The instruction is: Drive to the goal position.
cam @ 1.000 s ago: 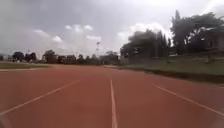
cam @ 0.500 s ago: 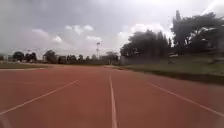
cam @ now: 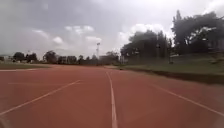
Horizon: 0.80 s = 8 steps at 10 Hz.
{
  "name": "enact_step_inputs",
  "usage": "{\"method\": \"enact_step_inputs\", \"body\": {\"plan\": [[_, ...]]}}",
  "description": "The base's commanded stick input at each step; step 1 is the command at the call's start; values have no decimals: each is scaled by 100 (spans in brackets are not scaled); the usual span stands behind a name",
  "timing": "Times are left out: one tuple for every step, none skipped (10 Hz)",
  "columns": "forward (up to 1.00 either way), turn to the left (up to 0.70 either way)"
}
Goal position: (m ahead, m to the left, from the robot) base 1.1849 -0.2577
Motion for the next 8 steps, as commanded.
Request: {"method": "enact_step_inputs", "body": {"plan": [[45, 0], [45, 0], [45, 0], [45, 0], [45, 0], [45, 0], [45, 0], [45, 0]]}}
